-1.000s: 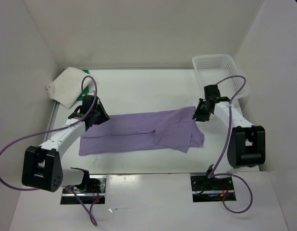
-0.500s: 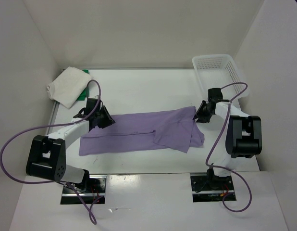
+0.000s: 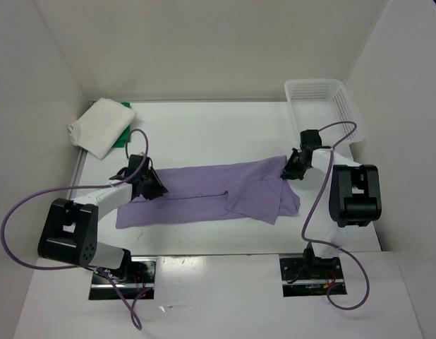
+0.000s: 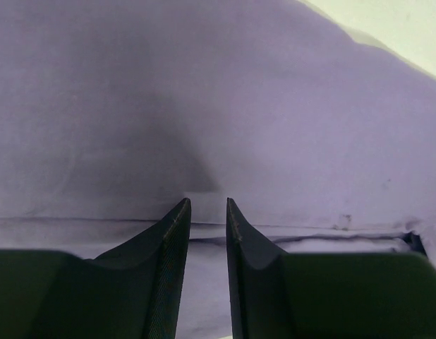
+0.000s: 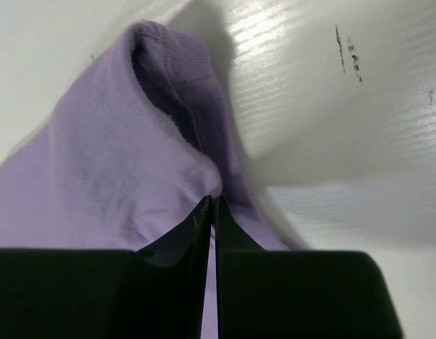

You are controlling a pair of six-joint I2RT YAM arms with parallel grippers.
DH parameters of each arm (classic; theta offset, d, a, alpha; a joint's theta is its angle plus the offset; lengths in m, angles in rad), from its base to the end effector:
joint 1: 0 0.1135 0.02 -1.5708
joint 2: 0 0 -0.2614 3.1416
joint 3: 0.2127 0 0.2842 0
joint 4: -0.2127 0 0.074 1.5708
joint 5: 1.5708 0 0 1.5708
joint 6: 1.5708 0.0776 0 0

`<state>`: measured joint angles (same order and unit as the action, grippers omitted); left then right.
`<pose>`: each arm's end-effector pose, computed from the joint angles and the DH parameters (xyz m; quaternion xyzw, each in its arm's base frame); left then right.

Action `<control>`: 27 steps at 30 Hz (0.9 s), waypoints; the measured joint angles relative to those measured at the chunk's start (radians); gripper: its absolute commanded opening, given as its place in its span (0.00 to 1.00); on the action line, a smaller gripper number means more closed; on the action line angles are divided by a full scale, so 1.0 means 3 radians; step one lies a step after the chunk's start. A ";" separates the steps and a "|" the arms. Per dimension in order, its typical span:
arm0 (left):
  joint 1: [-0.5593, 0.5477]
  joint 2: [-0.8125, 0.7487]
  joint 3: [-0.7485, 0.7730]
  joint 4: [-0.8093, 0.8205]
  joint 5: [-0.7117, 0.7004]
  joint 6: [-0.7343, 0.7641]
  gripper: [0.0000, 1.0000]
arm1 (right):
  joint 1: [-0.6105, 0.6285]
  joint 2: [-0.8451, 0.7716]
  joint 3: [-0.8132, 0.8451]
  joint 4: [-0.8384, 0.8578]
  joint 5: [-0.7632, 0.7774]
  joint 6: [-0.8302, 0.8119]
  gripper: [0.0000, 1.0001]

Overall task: Fold and stack the t-shirts
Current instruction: Fold the other side of the tshirt into a rectangle, then rotate the tshirt 90 degrees

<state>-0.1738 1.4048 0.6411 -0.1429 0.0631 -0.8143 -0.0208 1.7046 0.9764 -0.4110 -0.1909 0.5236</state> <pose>0.3068 -0.0588 0.1033 -0.2877 0.9001 -0.1808 0.2728 0.3652 0.0071 0.0960 0.2418 0.9420 0.1432 0.1833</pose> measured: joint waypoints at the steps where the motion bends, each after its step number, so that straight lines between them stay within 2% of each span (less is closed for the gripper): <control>1: 0.0000 -0.0008 -0.0005 -0.0010 -0.0032 -0.0017 0.34 | 0.0013 -0.0001 0.0017 -0.0009 0.0022 -0.0001 0.08; 10: 0.0062 -0.0212 -0.0173 -0.0097 -0.0287 -0.0088 0.34 | 0.0118 -0.0094 0.0354 -0.0100 0.0253 -0.0019 0.05; 19: 0.0088 -0.0393 -0.0278 -0.0181 -0.0369 -0.0100 0.34 | 0.0223 0.0051 0.0599 -0.0103 0.0463 -0.0052 0.05; 22: 0.0121 -0.0467 -0.0323 -0.0220 -0.0389 -0.0102 0.34 | 0.0233 0.0150 0.0717 -0.0093 0.0528 -0.0069 0.20; 26: 0.0169 -0.0596 -0.0343 -0.0292 -0.0390 -0.0104 0.34 | 0.0257 0.0309 0.0782 -0.0060 0.0600 -0.0089 0.32; 27: 0.0174 -0.0649 -0.0343 -0.0320 -0.0388 -0.0104 0.34 | 0.0264 0.0310 0.0781 -0.0070 0.0612 -0.0090 0.40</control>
<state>-0.1215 1.2102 0.5381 -0.2390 -0.0532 -0.8455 0.0586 1.7977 1.2106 -0.4320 -0.0074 0.4965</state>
